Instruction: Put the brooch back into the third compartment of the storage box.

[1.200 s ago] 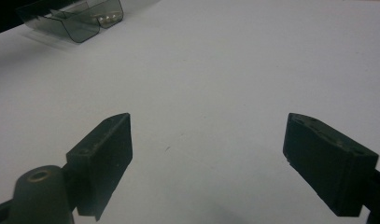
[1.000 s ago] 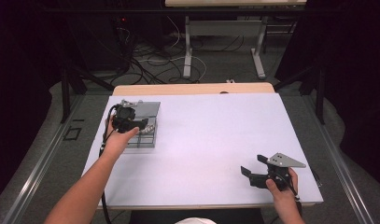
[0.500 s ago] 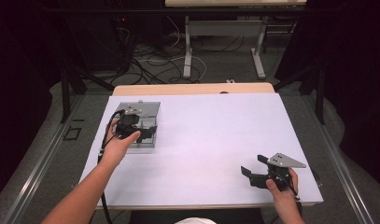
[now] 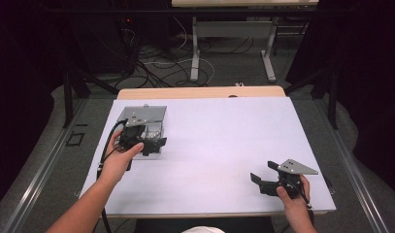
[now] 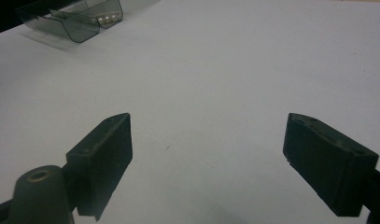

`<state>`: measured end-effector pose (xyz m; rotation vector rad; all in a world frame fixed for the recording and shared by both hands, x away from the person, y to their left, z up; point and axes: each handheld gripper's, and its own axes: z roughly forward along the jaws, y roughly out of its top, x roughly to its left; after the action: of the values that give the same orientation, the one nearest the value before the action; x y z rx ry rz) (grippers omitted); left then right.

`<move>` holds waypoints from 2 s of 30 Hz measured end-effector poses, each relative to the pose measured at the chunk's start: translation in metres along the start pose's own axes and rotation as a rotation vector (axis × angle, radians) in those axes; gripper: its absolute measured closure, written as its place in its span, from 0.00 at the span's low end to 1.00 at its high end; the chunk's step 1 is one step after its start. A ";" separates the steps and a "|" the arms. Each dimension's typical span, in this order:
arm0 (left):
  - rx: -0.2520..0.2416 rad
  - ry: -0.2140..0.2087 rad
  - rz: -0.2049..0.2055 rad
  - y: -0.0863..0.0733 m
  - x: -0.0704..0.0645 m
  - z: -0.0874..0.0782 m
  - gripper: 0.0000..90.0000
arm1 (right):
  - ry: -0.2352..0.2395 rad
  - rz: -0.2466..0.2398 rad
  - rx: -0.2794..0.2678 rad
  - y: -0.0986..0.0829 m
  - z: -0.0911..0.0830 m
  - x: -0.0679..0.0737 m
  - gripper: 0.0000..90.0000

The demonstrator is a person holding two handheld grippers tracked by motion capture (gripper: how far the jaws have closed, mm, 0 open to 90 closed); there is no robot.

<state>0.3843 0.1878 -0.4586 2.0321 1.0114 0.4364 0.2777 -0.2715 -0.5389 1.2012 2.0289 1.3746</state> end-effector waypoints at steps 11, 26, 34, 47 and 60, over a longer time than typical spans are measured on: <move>-0.112 -0.030 -0.082 -0.011 -0.004 -0.025 0.01 | -0.001 0.000 0.000 0.000 0.000 0.000 0.17; -0.164 -0.029 -0.179 -0.039 0.000 -0.046 0.02 | -0.002 0.001 0.001 0.000 -0.001 0.000 0.17; -0.181 -0.015 -0.232 -0.062 0.006 -0.053 0.02 | -0.003 0.003 0.002 0.000 -0.001 0.000 0.17; -0.217 -0.013 -0.283 -0.089 0.017 -0.058 0.02 | 0.002 0.008 0.005 0.000 0.000 0.001 0.17; -0.182 -0.019 -0.296 -0.106 0.021 -0.046 0.02 | 0.000 0.008 0.004 0.000 0.000 0.000 0.17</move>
<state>0.3164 0.2653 -0.5152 1.6900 1.1929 0.3371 0.2777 -0.2716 -0.5393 1.2123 2.0298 1.3754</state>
